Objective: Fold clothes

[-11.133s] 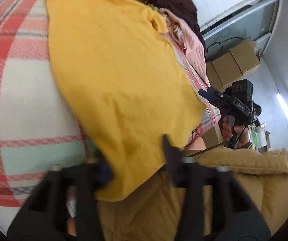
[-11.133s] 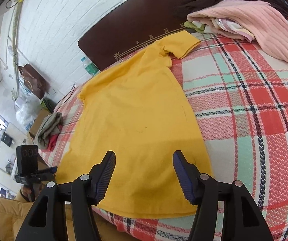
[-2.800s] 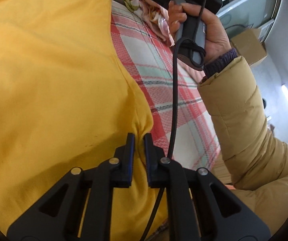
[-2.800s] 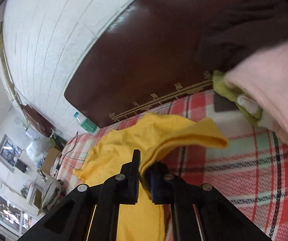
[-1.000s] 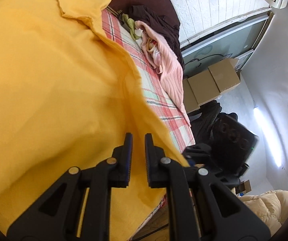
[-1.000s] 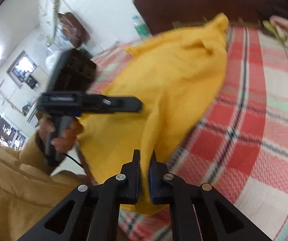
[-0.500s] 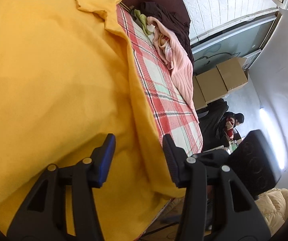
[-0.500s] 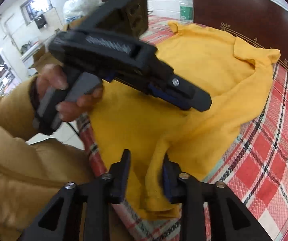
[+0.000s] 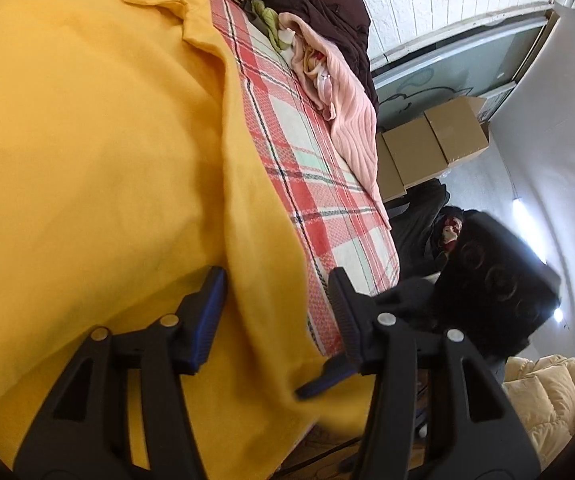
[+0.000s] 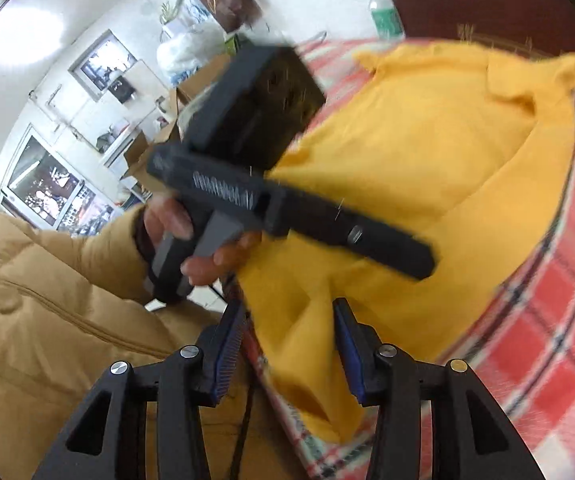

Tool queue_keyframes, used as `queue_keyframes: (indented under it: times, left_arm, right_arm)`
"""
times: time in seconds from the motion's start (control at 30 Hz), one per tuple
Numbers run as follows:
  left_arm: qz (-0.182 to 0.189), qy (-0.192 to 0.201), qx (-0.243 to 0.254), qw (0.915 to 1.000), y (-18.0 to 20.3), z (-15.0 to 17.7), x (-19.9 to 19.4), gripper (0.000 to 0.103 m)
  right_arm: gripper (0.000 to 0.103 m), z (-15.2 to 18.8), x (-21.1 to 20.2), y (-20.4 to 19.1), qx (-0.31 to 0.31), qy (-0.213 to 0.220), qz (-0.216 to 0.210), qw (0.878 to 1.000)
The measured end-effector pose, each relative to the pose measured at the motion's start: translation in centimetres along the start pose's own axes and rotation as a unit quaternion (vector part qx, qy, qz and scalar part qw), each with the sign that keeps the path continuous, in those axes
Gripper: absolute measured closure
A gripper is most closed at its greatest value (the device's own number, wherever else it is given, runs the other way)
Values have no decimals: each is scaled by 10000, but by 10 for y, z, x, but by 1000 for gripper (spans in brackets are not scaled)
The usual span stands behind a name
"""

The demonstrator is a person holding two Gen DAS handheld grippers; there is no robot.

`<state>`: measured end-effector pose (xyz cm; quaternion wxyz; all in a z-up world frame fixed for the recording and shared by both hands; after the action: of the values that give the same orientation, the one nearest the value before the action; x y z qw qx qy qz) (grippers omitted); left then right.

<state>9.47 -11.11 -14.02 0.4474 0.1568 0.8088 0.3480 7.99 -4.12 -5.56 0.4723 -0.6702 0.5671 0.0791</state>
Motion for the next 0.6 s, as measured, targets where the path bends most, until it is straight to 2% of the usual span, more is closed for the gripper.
queue_keyframes:
  times: [0.2,0.27,0.37,0.47,0.57,0.6]
  left_arm:
    - [-10,-99,129,9999,6,6,3,49]
    - [18,-125,161,9998,8,10,4,49]
    - [27,-161,244,9996,12,16,4,49]
    - [57,-191,273,9994,15,22,3,49]
    - [73,-201,296,9993,17,26,2,49]
    - [74,-200,299,9993,17,27,2,49]
  right_arm:
    - [56,16,16,-3,508,-13,-325,9982]
    - [54,18,8,-3,566,140,-386,9976]
    - [53,28,18,2,810,-231,-285,9960]
    - [53,22,17,-3,579,-522,-258,9966]
    - [52,-11,-19,1,117,-53,-69,9999]
    - [49,-28,-31,10,30,184,208,9996]
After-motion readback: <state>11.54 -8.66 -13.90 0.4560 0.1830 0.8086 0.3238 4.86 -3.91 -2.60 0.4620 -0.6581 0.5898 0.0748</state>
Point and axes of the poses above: each gripper's, at about its wrist camera, not at the fingertips, and x roughly the way its jaws point, y to its right, z to its underside, the point moved 5 cm from there along x, roughly the way its jaws point, and after that the axes turned 8 degrees about -z, right-handed, at the moved point
